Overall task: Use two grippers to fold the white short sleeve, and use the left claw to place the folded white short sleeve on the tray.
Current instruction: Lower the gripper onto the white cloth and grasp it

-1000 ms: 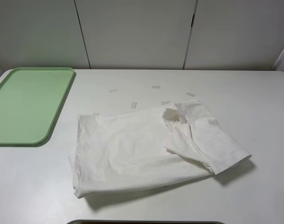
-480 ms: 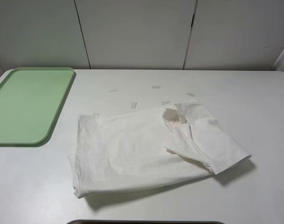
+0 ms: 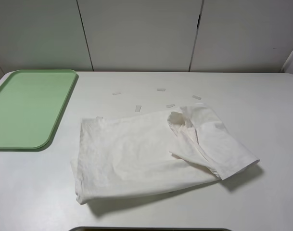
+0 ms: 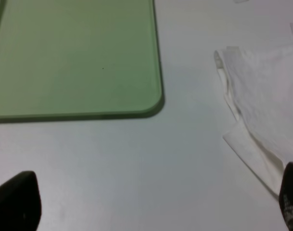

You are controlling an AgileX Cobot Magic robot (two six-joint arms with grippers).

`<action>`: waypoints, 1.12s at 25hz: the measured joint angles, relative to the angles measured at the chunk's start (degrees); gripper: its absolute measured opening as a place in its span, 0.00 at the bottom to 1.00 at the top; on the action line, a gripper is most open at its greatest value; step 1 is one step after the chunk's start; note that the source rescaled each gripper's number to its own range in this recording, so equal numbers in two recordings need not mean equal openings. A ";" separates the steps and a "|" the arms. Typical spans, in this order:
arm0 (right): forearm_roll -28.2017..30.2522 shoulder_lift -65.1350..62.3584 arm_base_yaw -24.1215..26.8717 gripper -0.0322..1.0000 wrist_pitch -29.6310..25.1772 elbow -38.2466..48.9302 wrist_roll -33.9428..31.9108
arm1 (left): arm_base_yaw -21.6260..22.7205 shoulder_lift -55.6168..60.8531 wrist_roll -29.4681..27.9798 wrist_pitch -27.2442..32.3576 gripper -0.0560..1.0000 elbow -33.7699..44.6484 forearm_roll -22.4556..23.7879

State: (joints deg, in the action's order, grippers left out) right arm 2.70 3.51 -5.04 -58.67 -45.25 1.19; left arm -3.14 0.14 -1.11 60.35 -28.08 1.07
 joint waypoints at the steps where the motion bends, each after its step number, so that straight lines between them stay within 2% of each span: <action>1: 0.06 -1.84 0.00 1.00 0.00 0.97 -0.14 | 0.00 0.00 0.00 0.00 1.00 0.00 0.00; 11: -2.70 -3.91 0.00 1.00 -2.37 6.54 -1.58 | 0.00 0.00 0.00 0.00 1.00 0.00 0.00; 19: -3.14 -3.91 0.00 1.00 -0.38 16.31 -2.31 | 0.00 0.00 0.00 0.00 1.00 0.00 0.00; 28: -3.33 -3.92 0.00 1.00 -0.39 16.77 -1.19 | 0.00 0.00 0.00 0.00 1.00 0.00 0.00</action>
State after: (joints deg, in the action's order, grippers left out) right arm -0.63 -0.41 -5.04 -59.06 -28.47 0.00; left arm -3.14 0.14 -1.11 60.35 -28.08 1.07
